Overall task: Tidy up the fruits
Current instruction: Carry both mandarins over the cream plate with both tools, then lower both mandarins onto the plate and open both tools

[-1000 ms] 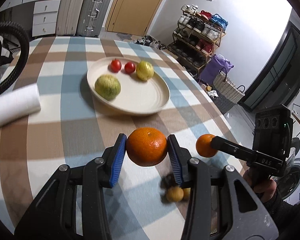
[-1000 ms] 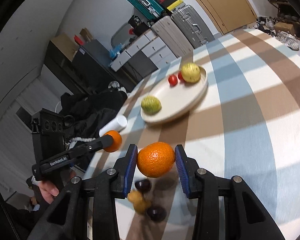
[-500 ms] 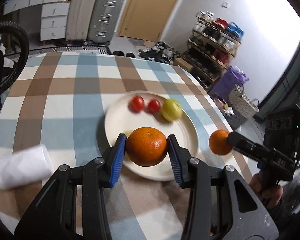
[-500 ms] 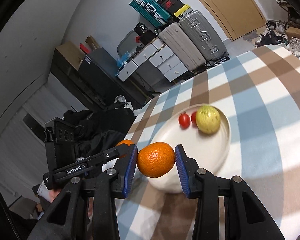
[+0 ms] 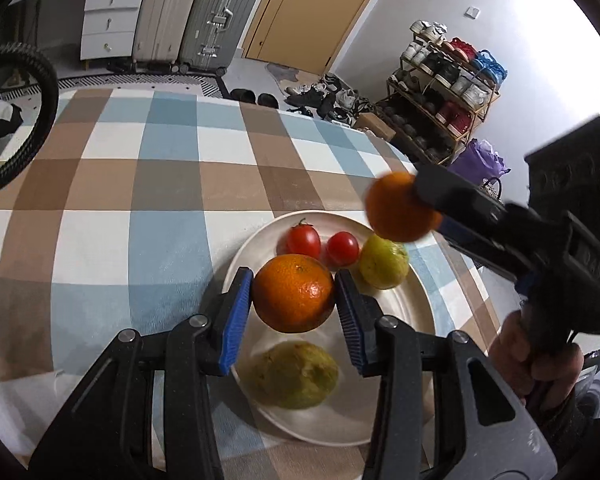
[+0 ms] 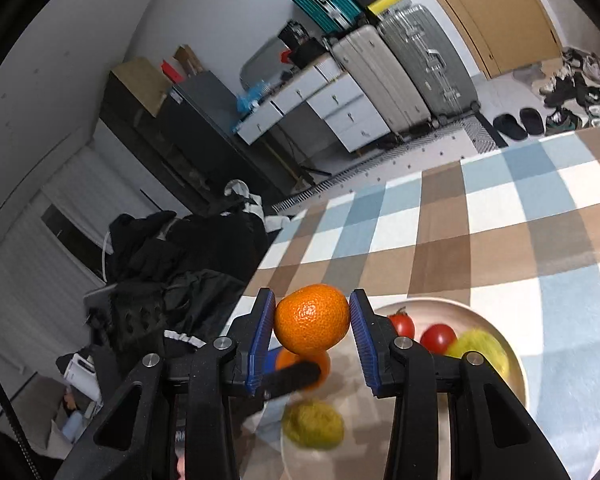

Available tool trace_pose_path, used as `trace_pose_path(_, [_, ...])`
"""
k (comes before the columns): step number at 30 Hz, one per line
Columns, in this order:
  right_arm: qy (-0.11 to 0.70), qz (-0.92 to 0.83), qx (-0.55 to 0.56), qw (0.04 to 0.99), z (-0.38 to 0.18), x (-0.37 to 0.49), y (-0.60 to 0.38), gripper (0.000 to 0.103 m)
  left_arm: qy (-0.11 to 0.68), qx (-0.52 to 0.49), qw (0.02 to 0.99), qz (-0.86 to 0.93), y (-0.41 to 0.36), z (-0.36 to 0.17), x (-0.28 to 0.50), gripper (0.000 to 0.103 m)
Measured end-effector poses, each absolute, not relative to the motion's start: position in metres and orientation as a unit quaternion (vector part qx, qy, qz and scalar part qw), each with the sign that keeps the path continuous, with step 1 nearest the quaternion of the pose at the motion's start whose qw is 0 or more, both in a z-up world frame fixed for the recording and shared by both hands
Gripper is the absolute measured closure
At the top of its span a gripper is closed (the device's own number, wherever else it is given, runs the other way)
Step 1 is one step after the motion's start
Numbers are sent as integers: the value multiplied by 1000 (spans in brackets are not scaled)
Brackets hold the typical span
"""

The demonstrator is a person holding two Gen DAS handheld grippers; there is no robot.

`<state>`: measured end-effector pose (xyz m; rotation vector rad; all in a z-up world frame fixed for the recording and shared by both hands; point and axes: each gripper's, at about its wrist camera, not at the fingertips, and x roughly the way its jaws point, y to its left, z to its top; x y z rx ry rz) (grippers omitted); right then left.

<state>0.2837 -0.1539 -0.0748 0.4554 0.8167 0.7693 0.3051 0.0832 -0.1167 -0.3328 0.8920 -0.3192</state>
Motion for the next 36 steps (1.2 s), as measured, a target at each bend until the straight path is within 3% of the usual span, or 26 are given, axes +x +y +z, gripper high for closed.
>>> trace_pose_path(10, [429, 330, 143, 829, -106, 296, -121, 64, 448, -139, 870, -148, 76, -135, 318, 64])
trace_pose_path(25, [452, 317, 142, 822, -114, 299, -118, 62, 444, -135, 873, -152, 76, -134, 319, 64])
trace_pose_path(28, [444, 316, 156, 824, -108, 293, -125, 49, 440, -135, 875, -151, 77, -128, 313, 63])
trace_pose_path(31, [434, 308, 161, 831, -97, 283, -134, 42, 433, -128, 881, -145, 76, -118, 303, 55])
trace_pose_path(36, [411, 302, 170, 843, -74, 252, -157, 41, 420, -120, 889, -135, 73, -97, 279, 48])
